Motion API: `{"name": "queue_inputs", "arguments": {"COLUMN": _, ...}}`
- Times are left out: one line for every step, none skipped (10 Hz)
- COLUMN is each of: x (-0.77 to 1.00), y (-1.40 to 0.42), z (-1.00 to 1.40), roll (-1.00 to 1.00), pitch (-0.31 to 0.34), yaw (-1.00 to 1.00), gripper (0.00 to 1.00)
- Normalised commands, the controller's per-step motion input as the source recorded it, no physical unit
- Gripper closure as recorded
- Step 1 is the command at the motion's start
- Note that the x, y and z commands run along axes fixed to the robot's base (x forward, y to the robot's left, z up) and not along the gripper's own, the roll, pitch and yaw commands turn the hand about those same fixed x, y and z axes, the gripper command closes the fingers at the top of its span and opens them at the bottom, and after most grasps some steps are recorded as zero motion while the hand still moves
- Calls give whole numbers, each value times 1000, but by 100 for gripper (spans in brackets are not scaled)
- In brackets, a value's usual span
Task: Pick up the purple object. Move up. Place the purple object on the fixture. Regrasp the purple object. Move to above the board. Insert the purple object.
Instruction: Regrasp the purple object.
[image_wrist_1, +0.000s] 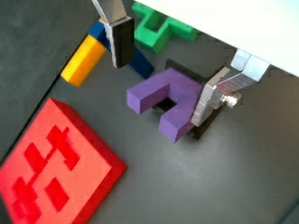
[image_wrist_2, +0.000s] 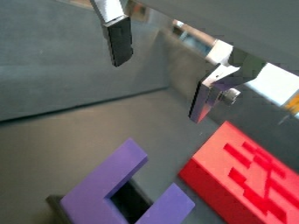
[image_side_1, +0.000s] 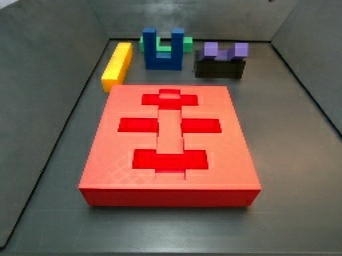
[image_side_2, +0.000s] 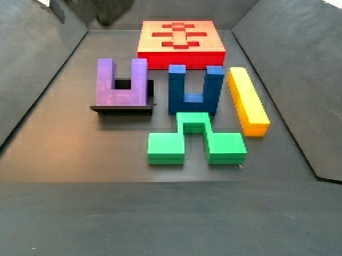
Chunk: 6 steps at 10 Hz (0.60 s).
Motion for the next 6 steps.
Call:
{"name": "queue_inputs", "arguments": {"x": 0, "y": -180, "z": 0, "roll": 1000, "pitch": 197, "yaw": 234, "gripper": 0}}
{"name": "queue_inputs", "arguments": {"x": 0, "y": -177, "z": 0, "roll": 1000, "pitch": 194, "yaw": 237, "gripper": 0}}
{"name": "queue_inputs", "arguments": {"x": 0, "y": -197, "z": 0, "roll": 1000, "pitch": 186, "yaw": 260, "gripper": 0}}
{"name": "queue_inputs", "arguments": {"x": 0, "y": -266, "z": 0, "roll": 963, "pitch": 0, "yaw": 366, "gripper": 0}}
{"name": "queue_inputs", "arguments": {"x": 0, "y": -277, "z": -11, "roll": 974, "pitch": 0, "yaw": 366, "gripper": 0}}
{"name": "queue_inputs", "arguments": {"x": 0, "y": -254, "z": -17, "roll": 980, "pitch": 0, "yaw": 374, "gripper": 0}}
